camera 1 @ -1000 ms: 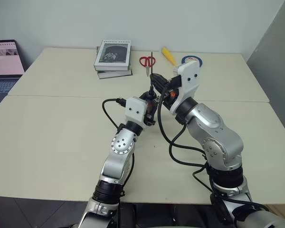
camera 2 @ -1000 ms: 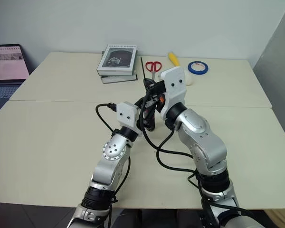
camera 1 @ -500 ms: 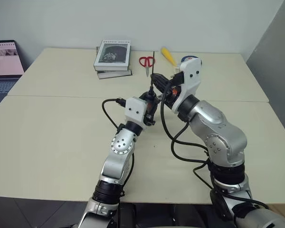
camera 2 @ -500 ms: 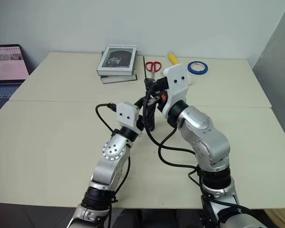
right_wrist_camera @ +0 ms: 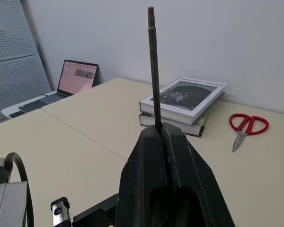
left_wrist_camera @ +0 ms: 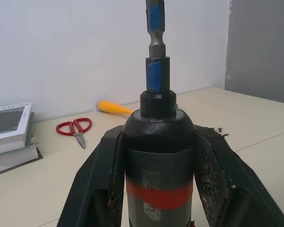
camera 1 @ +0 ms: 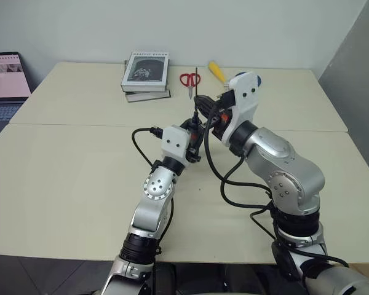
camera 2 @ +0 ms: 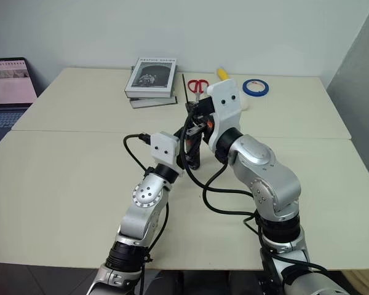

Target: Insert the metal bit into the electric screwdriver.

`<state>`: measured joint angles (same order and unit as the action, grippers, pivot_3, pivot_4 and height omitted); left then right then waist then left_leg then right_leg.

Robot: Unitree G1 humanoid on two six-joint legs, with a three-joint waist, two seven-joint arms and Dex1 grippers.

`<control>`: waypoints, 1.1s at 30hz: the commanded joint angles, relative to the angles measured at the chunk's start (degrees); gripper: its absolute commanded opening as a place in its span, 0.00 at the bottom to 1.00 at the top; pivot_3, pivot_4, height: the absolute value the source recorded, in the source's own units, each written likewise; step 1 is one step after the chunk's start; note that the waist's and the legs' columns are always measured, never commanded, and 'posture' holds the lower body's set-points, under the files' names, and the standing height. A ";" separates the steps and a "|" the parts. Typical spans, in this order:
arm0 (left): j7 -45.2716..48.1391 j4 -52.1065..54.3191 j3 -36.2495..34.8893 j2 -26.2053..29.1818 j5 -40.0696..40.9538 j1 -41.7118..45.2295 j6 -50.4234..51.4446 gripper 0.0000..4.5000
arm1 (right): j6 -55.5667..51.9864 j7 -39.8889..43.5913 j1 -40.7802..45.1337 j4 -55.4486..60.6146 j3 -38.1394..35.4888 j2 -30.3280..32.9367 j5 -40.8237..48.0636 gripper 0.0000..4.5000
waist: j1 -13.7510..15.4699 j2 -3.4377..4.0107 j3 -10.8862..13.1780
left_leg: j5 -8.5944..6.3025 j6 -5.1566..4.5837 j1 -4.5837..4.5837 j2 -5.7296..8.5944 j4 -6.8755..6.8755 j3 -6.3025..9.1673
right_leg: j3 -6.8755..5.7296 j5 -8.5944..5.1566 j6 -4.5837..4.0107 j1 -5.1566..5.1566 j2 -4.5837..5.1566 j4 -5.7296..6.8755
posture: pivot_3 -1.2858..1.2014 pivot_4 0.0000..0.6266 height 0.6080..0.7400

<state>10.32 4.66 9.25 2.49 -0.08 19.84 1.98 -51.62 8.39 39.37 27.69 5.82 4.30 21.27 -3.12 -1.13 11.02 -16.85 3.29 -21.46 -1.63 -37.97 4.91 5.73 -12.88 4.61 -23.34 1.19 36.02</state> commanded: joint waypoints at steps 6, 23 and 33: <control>-1.28 1.06 -0.48 0.06 -1.09 0.16 -0.72 0.37 | -3.58 -2.14 -0.21 2.48 0.50 -1.23 0.26 0.00 | -0.09 0.00 0.00 | 0.00 0.00 0.00 0.00 0.00 0.01 | 0.00 0.00 0.00 0.00 0.00 0.00 | 0.52 0.24 1.00; -0.88 1.05 0.07 0.29 -1.25 -0.01 -1.24 0.37 | -4.87 6.75 4.70 -1.64 -0.13 5.16 2.79 0.00 | -0.13 0.01 -0.01 | 0.00 0.00 0.00 0.00 0.02 0.00 | -0.01 -0.01 -0.01 0.00 0.00 -0.03 | 0.52 0.24 1.00; -1.00 1.26 0.07 0.26 -1.34 -0.13 -1.02 0.37 | -5.37 8.35 6.11 -3.91 -2.22 6.59 4.12 0.00 | -0.11 0.01 -0.01 | 0.00 0.00 0.00 0.00 0.03 0.01 | -0.01 -0.01 -0.01 0.00 0.00 -0.02 | 0.52 0.24 1.00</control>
<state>9.56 4.60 9.37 2.55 -0.46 19.80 1.79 -55.97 16.28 44.55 24.01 4.20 10.81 24.39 -3.24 -1.12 11.01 -16.85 3.29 -21.46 -1.63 -37.93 4.92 5.72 -12.90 4.59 -23.34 1.18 35.99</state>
